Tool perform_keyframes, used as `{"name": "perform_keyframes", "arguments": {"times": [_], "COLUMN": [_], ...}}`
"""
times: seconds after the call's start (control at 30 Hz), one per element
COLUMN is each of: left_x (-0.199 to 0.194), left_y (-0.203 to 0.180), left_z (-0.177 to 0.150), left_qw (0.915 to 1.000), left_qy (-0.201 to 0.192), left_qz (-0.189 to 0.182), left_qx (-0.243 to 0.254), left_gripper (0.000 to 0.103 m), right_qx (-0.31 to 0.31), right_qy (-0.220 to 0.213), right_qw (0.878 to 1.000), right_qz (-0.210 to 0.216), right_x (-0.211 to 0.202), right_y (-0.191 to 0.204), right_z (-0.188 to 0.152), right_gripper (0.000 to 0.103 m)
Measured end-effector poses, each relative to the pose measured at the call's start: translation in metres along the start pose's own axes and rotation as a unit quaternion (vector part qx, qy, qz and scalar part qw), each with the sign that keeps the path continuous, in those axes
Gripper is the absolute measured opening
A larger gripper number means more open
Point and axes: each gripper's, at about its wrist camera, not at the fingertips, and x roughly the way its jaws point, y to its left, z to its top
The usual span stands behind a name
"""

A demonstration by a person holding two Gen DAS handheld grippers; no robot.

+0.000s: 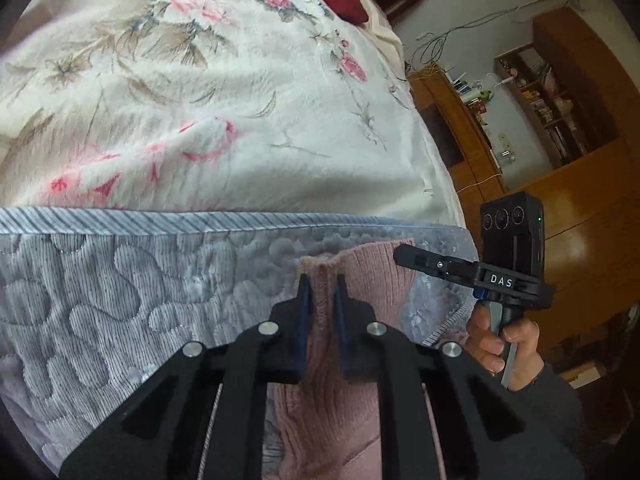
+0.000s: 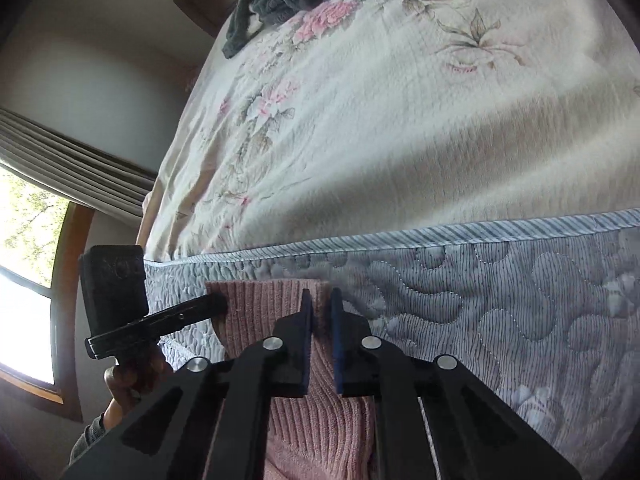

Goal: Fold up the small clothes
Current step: 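Lift the hem with both tools and fold it toward the collar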

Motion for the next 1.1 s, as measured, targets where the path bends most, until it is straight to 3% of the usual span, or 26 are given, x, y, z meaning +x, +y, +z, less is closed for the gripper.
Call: {"name": "perform_keyframes", "arguments": {"times": [0.2,0.3,0.43,0.6,0.73,0.83,0.97,1.07,1.1], "left_x": [-0.068,-0.095,-0.110,-0.103,-0.090,-0.086,-0.112,-0.106,-0.098], "left_y": [-0.080,-0.114,-0.132,-0.119,-0.095,-0.076,-0.068,-0.081,-0.085], "left_z": [-0.033,-0.069,-0.122,-0.180,-0.222,-0.248,-0.250,-0.239,-0.235], "left_qw": [0.9943,0.9885,0.9826,0.9829,0.9854,0.9856,0.9961,0.9977,0.9964], "left_qy": [-0.015,-0.003,0.027,0.073,0.112,0.136,0.079,0.057,0.060], "left_qz": [0.006,0.008,0.032,0.048,0.052,0.061,0.033,0.030,0.053], "left_qx": [0.106,0.151,0.181,0.162,0.118,0.080,0.022,0.022,0.026], "left_gripper": [0.009,0.009,0.009,0.009,0.012,0.017,0.045,0.046,0.046], "right_qx": [-0.068,-0.104,-0.145,-0.172,-0.167,-0.133,-0.052,0.004,0.016], "right_qy": [-0.023,-0.031,-0.029,-0.010,0.039,0.097,0.059,0.048,0.052], "right_qw": [0.997,0.994,0.989,0.984,0.983,0.983,0.996,0.999,0.998], "right_qz": [0.017,0.015,-0.005,-0.038,-0.064,-0.076,-0.037,-0.026,-0.036], "right_x": [-0.069,-0.099,-0.120,-0.117,-0.094,-0.080,-0.107,-0.103,-0.095], "right_y": [0.057,0.086,0.113,0.116,0.098,0.075,0.062,0.060,0.060], "right_z": [-0.039,-0.075,-0.134,-0.208,-0.257,-0.286,-0.281,-0.264,-0.260], "right_gripper": [0.007,0.007,0.007,0.007,0.008,0.019,0.029,0.033,0.033]}}
